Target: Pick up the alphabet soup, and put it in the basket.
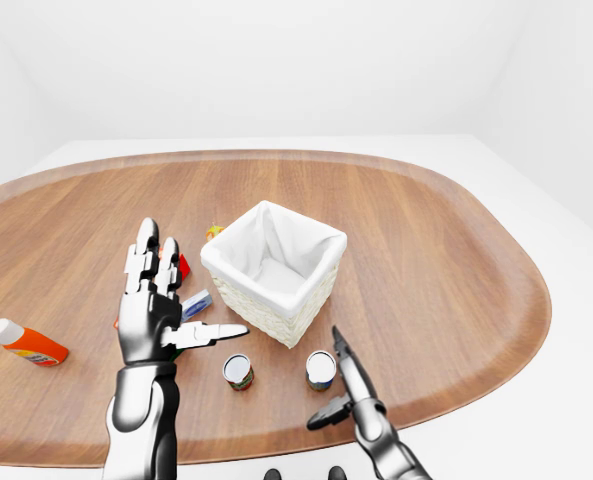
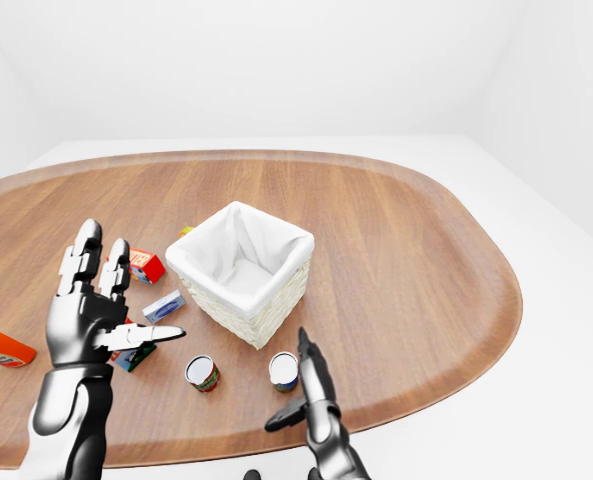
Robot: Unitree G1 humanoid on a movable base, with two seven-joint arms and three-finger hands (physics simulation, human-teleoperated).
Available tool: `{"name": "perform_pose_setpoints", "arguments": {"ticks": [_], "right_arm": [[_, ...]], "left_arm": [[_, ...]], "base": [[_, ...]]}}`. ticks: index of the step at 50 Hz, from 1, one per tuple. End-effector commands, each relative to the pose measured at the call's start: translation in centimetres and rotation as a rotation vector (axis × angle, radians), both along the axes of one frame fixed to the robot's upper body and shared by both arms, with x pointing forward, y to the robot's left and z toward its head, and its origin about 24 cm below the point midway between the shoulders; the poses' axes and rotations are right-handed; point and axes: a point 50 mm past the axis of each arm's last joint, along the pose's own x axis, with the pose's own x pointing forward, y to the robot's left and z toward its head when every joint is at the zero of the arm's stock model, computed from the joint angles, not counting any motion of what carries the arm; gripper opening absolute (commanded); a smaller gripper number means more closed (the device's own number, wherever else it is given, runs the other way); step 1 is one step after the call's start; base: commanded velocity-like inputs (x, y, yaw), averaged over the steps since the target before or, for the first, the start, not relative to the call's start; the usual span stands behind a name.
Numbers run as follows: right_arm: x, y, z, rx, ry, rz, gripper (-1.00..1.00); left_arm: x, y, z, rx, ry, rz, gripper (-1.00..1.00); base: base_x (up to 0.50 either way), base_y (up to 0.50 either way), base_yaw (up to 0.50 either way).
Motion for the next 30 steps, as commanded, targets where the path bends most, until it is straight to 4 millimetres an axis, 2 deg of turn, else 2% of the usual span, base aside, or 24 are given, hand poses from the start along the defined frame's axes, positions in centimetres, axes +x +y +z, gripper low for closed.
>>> {"name": "perform_pose_setpoints", "arguments": {"ticks": [1, 4, 5, 6, 7, 30], "right_arm": [[-0.18, 0.31, 0.12, -0.002, -0.004, 0.023, 1.0], [-0.38, 0.39, 0.14, -0.007, -0.006, 0.034, 0.95], [-0.45, 0.41, 0.16, -0.01, -0.009, 0.037, 0.58], [-0.51, 0.42, 0.2, -0.012, -0.012, 0.038, -0.62], [-0.6, 0.42, 0.29, -0.014, -0.017, 0.044, -1.0], [-0.89, 0.27, -0.25, -0.049, 0.0, 0.054, -1.0]], "left_arm": [[0.06, 0.01, -0.02, 0.0, 0.001, 0.001, 1.0], [0.06, 0.01, -0.03, 0.0, 0.001, 0.0, 1.0], [0.07, 0.01, -0.03, 0.0, 0.001, 0.001, 1.0], [0.07, 0.02, -0.03, 0.0, 0.001, 0.001, 1.0], [0.06, 0.04, 0.0, 0.0, 0.0, 0.002, 1.0], [0.12, 0.06, -0.13, -0.001, 0.001, 0.001, 1.0]], "base": [[0.0, 0.0, 0.0], [0.0, 0.0, 0.0], [0.0, 0.0, 0.0], [0.0, 0.0, 0.0], [0.0, 0.0, 0.0], [0.0, 0.0, 0.0]]}}
